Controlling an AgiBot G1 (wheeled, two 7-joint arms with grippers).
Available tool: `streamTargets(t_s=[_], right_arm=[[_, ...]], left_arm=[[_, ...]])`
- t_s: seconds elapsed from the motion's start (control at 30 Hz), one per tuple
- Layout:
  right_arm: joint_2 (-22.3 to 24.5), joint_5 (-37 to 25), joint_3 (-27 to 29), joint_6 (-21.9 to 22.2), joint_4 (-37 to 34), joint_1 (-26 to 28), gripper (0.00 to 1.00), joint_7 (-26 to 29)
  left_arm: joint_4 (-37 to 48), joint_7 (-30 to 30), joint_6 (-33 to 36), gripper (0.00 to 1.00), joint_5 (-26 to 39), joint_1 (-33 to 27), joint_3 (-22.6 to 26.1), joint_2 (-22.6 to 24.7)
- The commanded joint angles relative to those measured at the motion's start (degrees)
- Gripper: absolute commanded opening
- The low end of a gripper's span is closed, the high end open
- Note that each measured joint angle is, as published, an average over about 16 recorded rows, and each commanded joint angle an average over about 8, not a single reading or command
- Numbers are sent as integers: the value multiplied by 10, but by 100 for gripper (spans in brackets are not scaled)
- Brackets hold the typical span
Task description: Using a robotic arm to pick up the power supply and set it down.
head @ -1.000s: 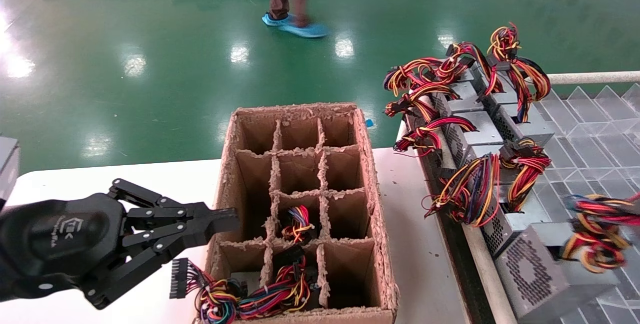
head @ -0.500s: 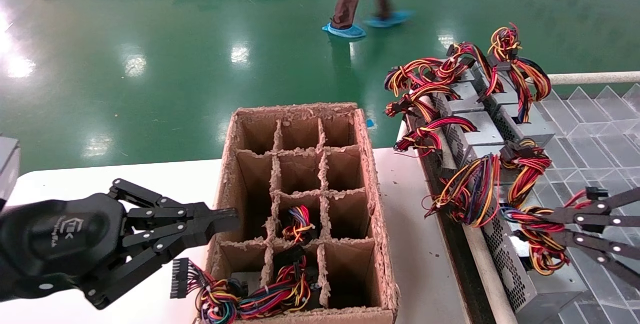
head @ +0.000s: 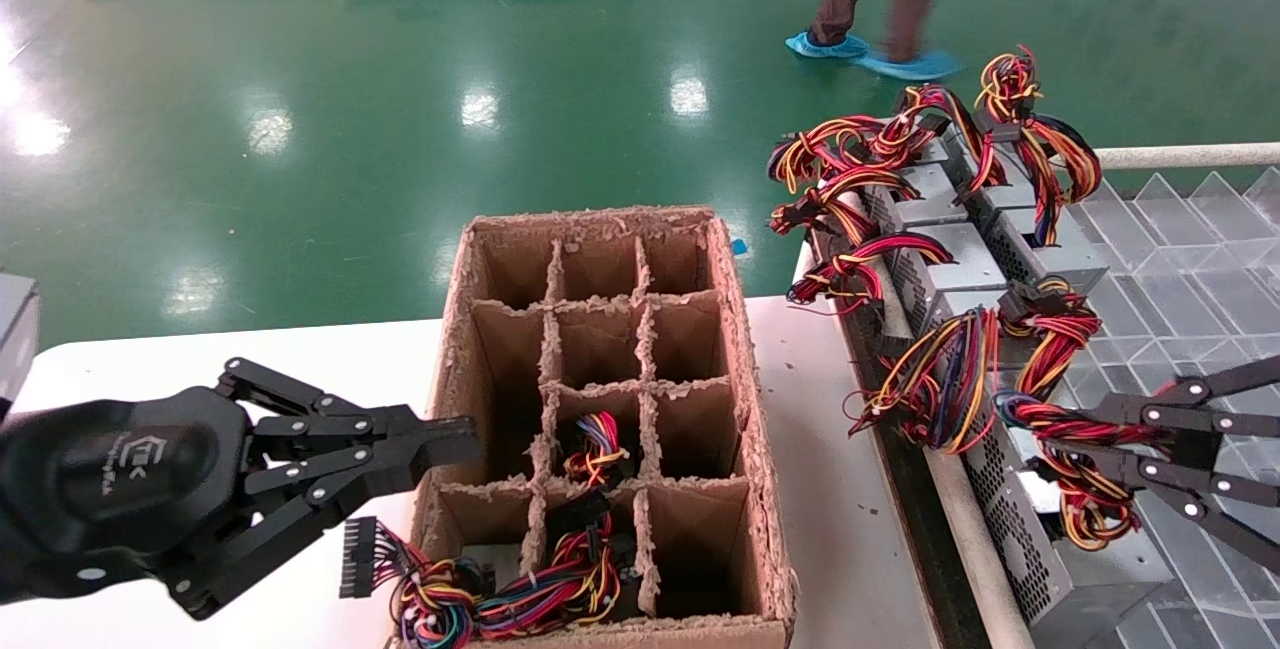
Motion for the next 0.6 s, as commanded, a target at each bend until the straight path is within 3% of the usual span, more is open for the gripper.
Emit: streamTargets(t_s=[0.03, 0.6], right_arm=[[0, 2, -1, 0, 0, -1, 100, -1], [4, 31, 6, -29, 1, 6, 100, 5]], left_arm=[[0, 0, 0, 0, 0, 0, 0, 0], [0, 0, 0, 0, 0, 0, 0, 0]])
